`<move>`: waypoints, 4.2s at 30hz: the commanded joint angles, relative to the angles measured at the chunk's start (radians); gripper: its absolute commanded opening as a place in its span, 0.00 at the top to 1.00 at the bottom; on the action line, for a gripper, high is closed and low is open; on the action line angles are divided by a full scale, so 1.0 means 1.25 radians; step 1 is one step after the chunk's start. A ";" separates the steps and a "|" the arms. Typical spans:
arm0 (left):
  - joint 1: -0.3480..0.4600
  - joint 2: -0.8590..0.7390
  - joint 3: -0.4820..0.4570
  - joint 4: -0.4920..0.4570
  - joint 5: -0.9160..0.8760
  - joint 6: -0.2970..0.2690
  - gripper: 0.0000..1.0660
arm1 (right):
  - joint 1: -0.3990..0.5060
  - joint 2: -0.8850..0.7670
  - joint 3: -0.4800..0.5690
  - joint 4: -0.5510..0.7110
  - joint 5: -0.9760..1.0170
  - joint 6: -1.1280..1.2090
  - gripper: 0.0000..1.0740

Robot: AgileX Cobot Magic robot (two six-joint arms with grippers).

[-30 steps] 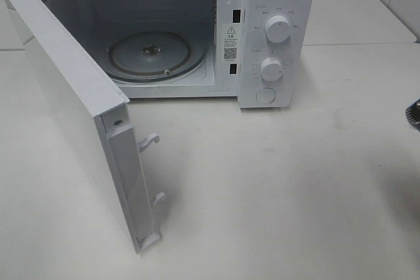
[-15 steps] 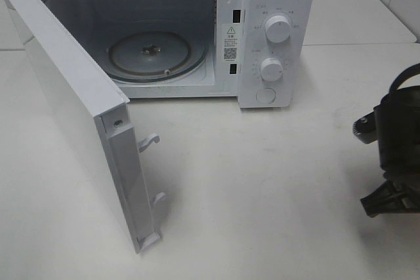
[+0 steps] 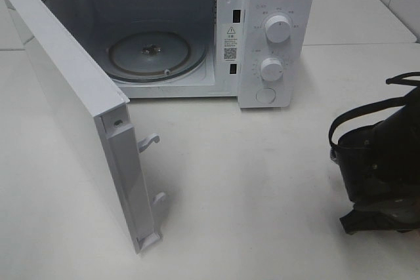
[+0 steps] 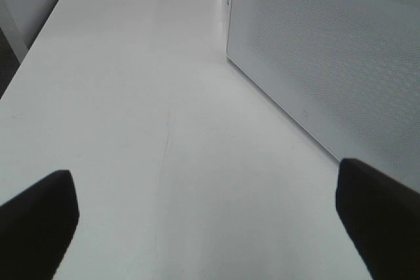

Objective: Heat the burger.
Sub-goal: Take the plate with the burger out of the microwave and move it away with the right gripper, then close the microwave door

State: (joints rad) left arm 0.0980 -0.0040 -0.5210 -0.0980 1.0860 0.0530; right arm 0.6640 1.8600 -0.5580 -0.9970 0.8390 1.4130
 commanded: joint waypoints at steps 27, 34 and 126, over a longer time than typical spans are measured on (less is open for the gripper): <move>0.002 -0.006 0.002 -0.002 -0.010 -0.004 0.06 | 0.002 -0.310 -0.011 0.209 -0.005 -0.390 0.51; 0.002 -0.006 0.002 -0.002 -0.010 -0.004 0.06 | 0.002 -0.511 -0.011 0.391 -0.038 -0.657 0.48; 0.002 -0.006 0.002 -0.001 -0.010 -0.004 0.06 | -0.363 -1.516 0.044 0.735 0.124 -1.056 0.29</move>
State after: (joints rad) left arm 0.0980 -0.0040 -0.5210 -0.0980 1.0860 0.0530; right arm 0.2190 -0.0050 -0.5070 -0.0780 1.0070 0.1030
